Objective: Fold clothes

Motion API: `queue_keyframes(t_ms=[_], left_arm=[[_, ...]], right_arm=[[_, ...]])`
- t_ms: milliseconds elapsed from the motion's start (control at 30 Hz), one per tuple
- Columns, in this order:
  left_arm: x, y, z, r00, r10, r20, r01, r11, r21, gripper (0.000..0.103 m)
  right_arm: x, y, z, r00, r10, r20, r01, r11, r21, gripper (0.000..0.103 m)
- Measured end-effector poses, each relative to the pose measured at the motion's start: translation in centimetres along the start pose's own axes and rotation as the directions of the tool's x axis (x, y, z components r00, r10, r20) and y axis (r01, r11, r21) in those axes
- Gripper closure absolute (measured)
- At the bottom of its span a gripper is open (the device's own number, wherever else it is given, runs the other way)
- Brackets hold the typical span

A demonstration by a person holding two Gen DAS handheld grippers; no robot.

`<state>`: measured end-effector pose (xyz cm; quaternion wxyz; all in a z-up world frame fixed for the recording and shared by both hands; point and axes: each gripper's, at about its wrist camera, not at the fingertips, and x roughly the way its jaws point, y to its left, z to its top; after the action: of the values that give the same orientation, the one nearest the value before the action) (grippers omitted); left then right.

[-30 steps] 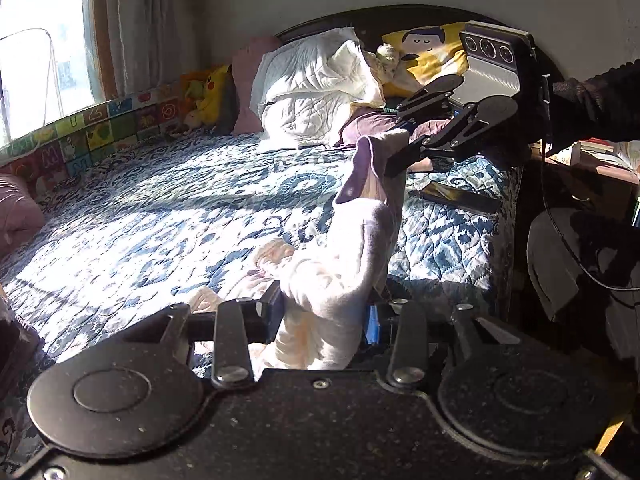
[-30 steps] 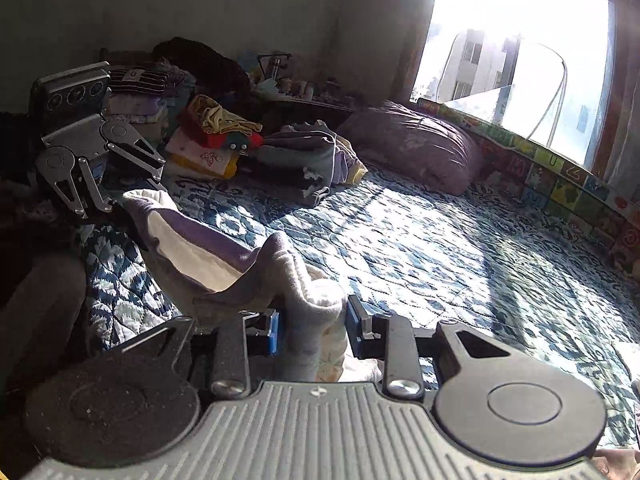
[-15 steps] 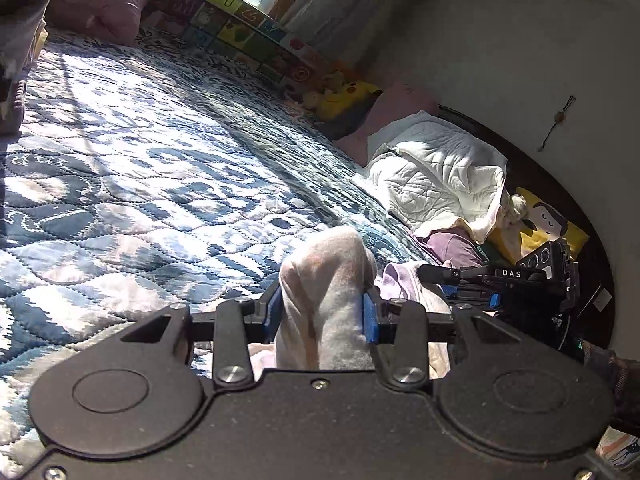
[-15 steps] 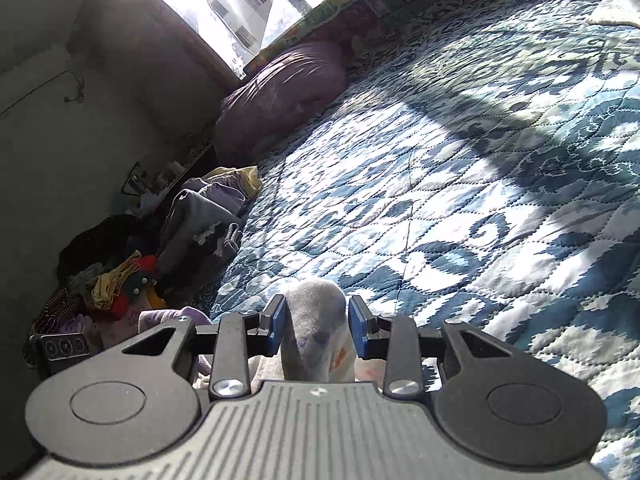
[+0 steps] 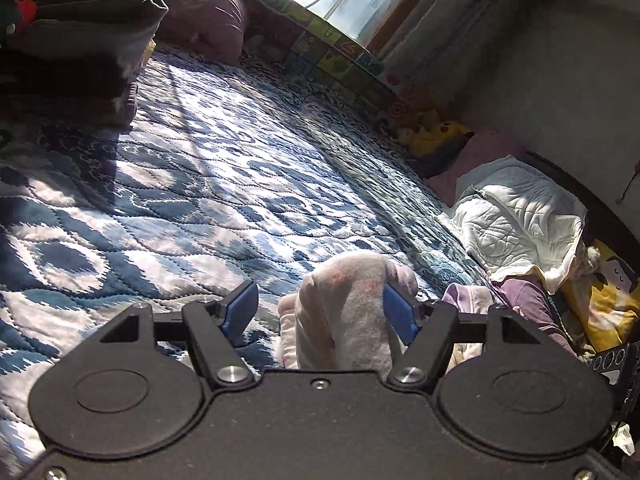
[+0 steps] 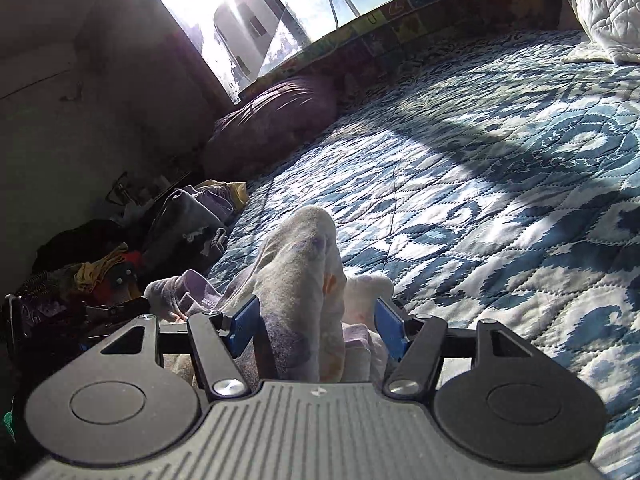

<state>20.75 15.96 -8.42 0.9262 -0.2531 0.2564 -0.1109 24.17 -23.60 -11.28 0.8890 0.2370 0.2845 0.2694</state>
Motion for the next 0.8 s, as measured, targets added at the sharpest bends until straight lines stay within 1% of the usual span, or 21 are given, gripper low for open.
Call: queue_keyframes(t_ms=[67, 133, 200, 233, 300, 333, 367, 400, 433, 467, 500, 567, 600, 633, 667, 700, 733, 767, 800], left_arm=[[-1.3, -0.8, -0.7, 1.000, 0.010, 0.005, -0.010, 1.000, 0.016, 0.034], [-1.2, -1.8, -1.6, 1.000, -0.012, -0.018, 0.013, 0.998, 0.055, 0.032], [-0.6, -2.6, -2.5, 0.999, -0.030, -0.030, 0.033, 0.995, 0.097, 0.032], [0.0, -3.0, -2.8, 0.999, -0.037, -0.032, 0.041, 0.992, 0.119, 0.033], [1.0, -3.5, -3.4, 0.998, -0.057, -0.038, 0.062, 0.988, 0.143, 0.050], [1.8, -3.7, -3.6, 0.996, -0.082, -0.044, 0.088, 0.986, 0.143, 0.059], [2.3, -3.5, -3.5, 0.990, -0.126, -0.061, 0.132, 0.986, 0.106, 0.069], [2.6, -2.8, -3.4, 0.979, -0.193, -0.066, 0.195, 0.980, 0.034, 0.071], [2.9, -1.6, -3.1, 0.949, -0.309, -0.059, 0.303, 0.949, -0.088, 0.073], [3.3, -0.5, -3.0, 0.915, -0.401, -0.049, 0.387, 0.904, -0.185, 0.073], [3.7, 0.7, -3.0, 0.875, -0.483, -0.031, 0.457, 0.845, -0.278, 0.073], [5.0, 3.2, -3.3, 0.857, -0.515, -0.015, 0.461, 0.781, -0.421, 0.073], [5.7, 4.4, -3.5, 0.855, -0.518, -0.013, 0.453, 0.759, -0.469, 0.073], [6.7, 5.6, -3.9, 0.859, -0.511, -0.021, 0.427, 0.738, -0.522, 0.073], [7.6, 6.6, -4.3, 0.866, -0.498, -0.042, 0.389, 0.724, -0.569, 0.073], [8.5, 7.3, -4.5, 0.880, -0.468, -0.077, 0.338, 0.732, -0.592, 0.073], [9.0, 7.7, -4.6, 0.896, -0.431, -0.109, 0.286, 0.746, -0.602, 0.075], [8.6, 7.4, -4.1, 0.907, -0.406, -0.115, 0.270, 0.767, -0.582, 0.075], [8.2, 7.1, -3.6, 0.917, -0.380, -0.120, 0.253, 0.788, -0.561, 0.073]], right_arm=[[0.0, 0.1, -0.3, 1.000, 0.000, 0.009, 0.000, 1.000, 0.013, 0.039], [0.0, 0.1, -0.6, 1.000, -0.005, 0.014, 0.004, 1.000, 0.025, 0.039], [0.0, 0.1, -0.8, 0.999, -0.018, 0.029, 0.017, 1.000, 0.025, 0.040], [0.0, 0.0, -0.9, 0.999, -0.009, 0.032, 0.008, 1.000, 0.027, 0.041], [0.2, -0.1, -1.0, 1.000, 0.013, 0.027, -0.013, 0.999, 0.031, 0.051], [0.3, -0.1, -1.1, 0.999, 0.022, 0.026, -0.022, 0.999, 0.029, 0.060], [0.4, -0.1, -1.1, 0.999, 0.038, 0.022, -0.039, 0.999, 0.030, 0.064], [0.5, -0.2, -1.1, 0.998, 0.052, 0.024, -0.053, 0.998, 0.030, 0.064], [0.5, -0.3, -1.2, 0.998, 0.065, 0.026, -0.066, 0.997, 0.030, 0.064], [0.6, -0.4, -1.2, 0.997, 0.078, 0.028, -0.079, 0.996, 0.030, 0.064], [0.8, -0.7, -1.2, 0.996, 0.087, 0.031, -0.088, 0.995, 0.038, 0.064], [1.4, -1.4, -1.2, 0.994, 0.101, 0.029, -0.103, 0.992, 0.072, 0.066], [1.8, -1.7, -1.2, 0.994, 0.104, 0.028, -0.106, 0.990, 0.089, 0.066], [2.5, -2.0, -1.3, 0.995, 0.099, 0.019, -0.100, 0.990, 0.102, 0.066], [3.1, -2.2, -1.4, 0.996, 0.090, 0.008, -0.090, 0.990, 0.107, 0.066], [3.7, -2.3, -1.6, 0.997, 0.072, -0.004, -0.071, 0.991, 0.109, 0.066], [4.1, -2.5, -1.7, 0.998, 0.063, -0.009, -0.062, 0.991, 0.115, 0.066], [4.3, -2.6, -1.8, 0.998, 0.065, -0.007, -0.064, 0.990, 0.125, 0.066], [4.3, -2.6, -1.9, 0.998, 0.065, -0.003, -0.064, 0.990, 0.128, 0.066]])
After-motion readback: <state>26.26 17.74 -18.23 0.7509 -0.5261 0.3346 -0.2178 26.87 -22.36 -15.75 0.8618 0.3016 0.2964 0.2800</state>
